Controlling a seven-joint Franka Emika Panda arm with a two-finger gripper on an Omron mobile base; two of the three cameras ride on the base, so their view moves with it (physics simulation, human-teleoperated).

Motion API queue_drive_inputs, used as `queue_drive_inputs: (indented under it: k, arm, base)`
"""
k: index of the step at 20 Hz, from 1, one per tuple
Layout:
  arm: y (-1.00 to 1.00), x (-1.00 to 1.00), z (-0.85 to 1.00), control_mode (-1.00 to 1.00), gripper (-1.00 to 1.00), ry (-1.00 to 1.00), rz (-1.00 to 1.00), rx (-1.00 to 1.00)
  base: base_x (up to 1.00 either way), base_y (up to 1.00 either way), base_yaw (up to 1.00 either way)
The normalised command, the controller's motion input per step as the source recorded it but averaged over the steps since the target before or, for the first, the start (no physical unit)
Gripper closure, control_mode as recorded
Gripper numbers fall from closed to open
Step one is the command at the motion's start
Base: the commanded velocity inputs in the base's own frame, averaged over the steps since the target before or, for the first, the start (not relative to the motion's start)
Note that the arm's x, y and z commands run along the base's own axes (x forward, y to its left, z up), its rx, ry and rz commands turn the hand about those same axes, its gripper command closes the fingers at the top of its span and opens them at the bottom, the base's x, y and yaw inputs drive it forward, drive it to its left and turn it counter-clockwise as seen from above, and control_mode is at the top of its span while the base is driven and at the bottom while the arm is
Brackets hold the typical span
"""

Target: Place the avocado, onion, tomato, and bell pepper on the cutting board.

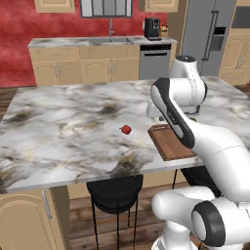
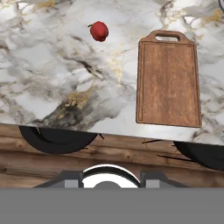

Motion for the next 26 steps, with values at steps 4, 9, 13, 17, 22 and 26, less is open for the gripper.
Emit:
queue_drive_inputs:
  k: [4,9,13,17,22,26]
  arm:
    - [-0.03,0.05,-0.09,-1.00,-1.00,0.00,0.00,0.00]
    - [0.05,0.34,-0.17,-1.00,-1.00,0.00,0.00,0.00]
    - [0.03,0.38,-0.08,-1.00,-1.00,0.00,0.00,0.01]
    - [0.02,0.32,-0.12,-1.00,-1.00,-0.01,0.00,0.01]
    - [0.15,0.07,-0.25,-1.00,-1.00,0.00,0.00,0.00]
    - [0.29,0.03,-0.33,-1.00,-1.00,0.00,0.00,0.00]
  base:
    - [0.00,0.00,0.00]
    - [0.00,0.00,0.00]
    - [0.00,0.00,0.00]
    - [0.00,0.00,0.00]
    - [0.00,0.00,0.00]
    - [0.00,0.00,0.00]
